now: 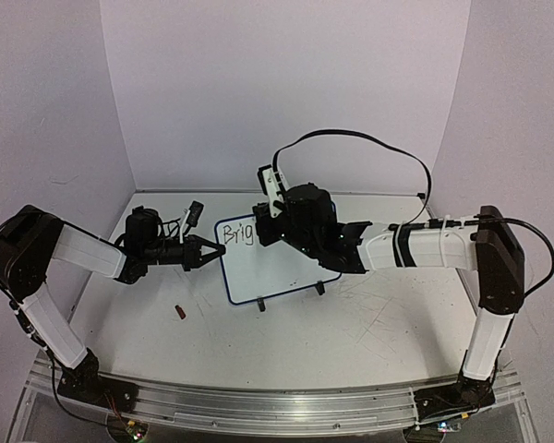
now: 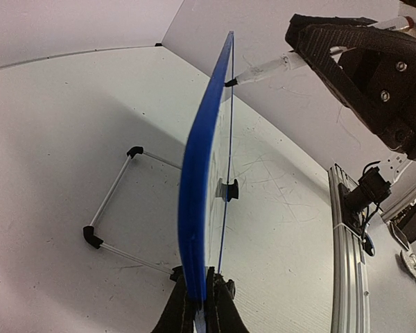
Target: Write a sentence on the whiteboard
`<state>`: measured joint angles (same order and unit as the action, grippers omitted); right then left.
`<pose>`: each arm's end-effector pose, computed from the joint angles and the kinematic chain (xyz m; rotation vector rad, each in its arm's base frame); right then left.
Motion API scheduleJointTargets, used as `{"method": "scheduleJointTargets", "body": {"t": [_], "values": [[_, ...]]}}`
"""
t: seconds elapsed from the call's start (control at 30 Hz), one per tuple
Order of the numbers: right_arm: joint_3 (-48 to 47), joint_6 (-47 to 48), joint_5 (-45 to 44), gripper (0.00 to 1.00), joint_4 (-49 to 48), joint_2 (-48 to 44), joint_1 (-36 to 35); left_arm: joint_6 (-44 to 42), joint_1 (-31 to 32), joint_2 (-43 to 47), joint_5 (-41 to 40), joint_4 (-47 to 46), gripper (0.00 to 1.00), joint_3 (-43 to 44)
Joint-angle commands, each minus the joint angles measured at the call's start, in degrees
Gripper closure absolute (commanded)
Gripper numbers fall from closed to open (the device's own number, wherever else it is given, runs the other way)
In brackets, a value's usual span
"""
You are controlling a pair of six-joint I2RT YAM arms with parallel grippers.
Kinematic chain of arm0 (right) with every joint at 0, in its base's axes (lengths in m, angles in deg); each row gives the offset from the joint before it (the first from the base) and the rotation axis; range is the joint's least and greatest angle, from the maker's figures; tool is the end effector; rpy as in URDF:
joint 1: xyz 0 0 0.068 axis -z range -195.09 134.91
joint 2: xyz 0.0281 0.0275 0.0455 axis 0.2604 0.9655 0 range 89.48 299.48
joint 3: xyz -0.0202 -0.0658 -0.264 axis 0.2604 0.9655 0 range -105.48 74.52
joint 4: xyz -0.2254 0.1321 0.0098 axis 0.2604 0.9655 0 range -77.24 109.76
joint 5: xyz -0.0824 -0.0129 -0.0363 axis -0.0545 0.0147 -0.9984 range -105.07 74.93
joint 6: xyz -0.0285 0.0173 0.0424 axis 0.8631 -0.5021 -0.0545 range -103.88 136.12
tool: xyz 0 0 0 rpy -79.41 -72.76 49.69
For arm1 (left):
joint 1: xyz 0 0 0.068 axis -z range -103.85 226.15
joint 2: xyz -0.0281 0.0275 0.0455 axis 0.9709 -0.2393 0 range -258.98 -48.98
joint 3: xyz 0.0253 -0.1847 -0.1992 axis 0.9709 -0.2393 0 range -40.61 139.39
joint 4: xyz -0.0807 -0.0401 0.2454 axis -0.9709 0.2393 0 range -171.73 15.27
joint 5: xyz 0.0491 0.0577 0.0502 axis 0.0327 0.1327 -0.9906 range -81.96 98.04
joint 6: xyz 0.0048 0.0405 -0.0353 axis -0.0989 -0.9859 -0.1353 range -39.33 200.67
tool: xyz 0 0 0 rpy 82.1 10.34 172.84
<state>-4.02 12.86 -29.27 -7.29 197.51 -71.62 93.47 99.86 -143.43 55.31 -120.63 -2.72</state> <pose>0.2563 0.3718 0.2785 -0.6202 1.6496 0.5511 0.2817 -0.1522 0.1755 0.7693 1.7955 -1.1993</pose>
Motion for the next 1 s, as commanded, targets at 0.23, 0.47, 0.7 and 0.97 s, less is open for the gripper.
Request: {"method": "scheduleJointTargets", "body": {"t": [0.23,0.47,0.7,0.97], "values": [[2.0,-2.0,-0.3,1.00,0.1,-0.3,0.1,-4.3,-0.2,1.4,-2.6,1.5,1.00,1.7],[3.5,-3.4,-0.1,1.00,0.4,-0.4,-0.2,-4.2,-0.2,1.6,-2.7,1.6,1.00,1.5],[4.1,-4.6,0.5,1.00,0.8,-0.4,-0.8,-4.2,-0.2,1.7,-2.6,1.6,1.00,1.6],[3.0,-4.0,-1.1,1.00,0.6,-0.2,-0.9,-4.2,-0.2,1.8,-2.6,1.7,1.00,1.5]]}}
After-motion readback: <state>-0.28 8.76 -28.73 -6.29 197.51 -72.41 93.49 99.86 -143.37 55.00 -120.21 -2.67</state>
